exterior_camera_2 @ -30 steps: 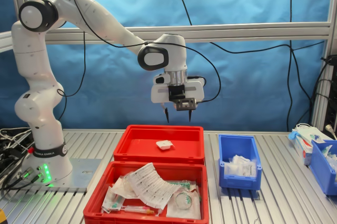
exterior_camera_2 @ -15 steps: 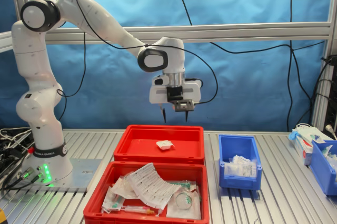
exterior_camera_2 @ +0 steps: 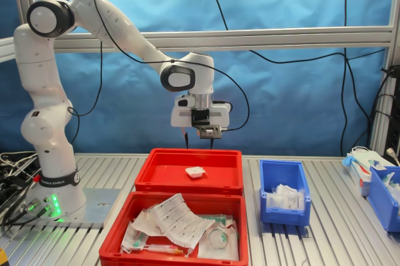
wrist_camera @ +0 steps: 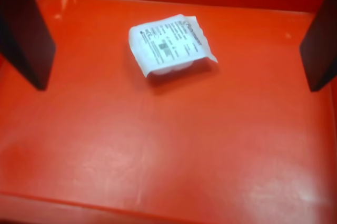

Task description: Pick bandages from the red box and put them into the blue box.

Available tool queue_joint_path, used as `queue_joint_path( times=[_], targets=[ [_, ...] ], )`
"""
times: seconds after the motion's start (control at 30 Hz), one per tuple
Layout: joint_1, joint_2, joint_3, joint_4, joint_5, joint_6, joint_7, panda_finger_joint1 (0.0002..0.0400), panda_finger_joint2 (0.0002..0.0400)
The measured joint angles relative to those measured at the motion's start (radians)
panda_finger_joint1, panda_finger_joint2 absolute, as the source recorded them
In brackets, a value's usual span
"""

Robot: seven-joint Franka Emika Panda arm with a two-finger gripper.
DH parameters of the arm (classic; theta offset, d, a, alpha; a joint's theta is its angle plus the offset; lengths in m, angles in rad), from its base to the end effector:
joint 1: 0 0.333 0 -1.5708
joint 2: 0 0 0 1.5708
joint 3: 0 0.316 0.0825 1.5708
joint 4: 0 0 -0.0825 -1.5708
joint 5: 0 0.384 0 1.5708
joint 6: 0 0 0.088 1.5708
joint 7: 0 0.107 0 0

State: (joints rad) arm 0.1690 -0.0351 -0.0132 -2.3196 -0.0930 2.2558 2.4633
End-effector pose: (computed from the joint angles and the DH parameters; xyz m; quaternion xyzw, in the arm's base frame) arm 0.4949 0.0752 0.3533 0.4320 -0.9011 0.0304 0.0230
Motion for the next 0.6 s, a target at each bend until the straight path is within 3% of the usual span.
queue_joint_path(
  times=[0.1, 0.2, 0.6],
  targets=[
    [0.015, 0.001, 0.000, -0.015, 0.012, 0.031, 0.018, 0.0400, 0.0400],
    [0.033, 0.015, 0.001, -0.032, 0.035, 0.105, 0.043, 0.0400, 0.0400],
    [0.074, 0.122, 0.004, -0.058, 0.078, 0.278, 0.073, 0.0400, 0.0400]
  ],
)
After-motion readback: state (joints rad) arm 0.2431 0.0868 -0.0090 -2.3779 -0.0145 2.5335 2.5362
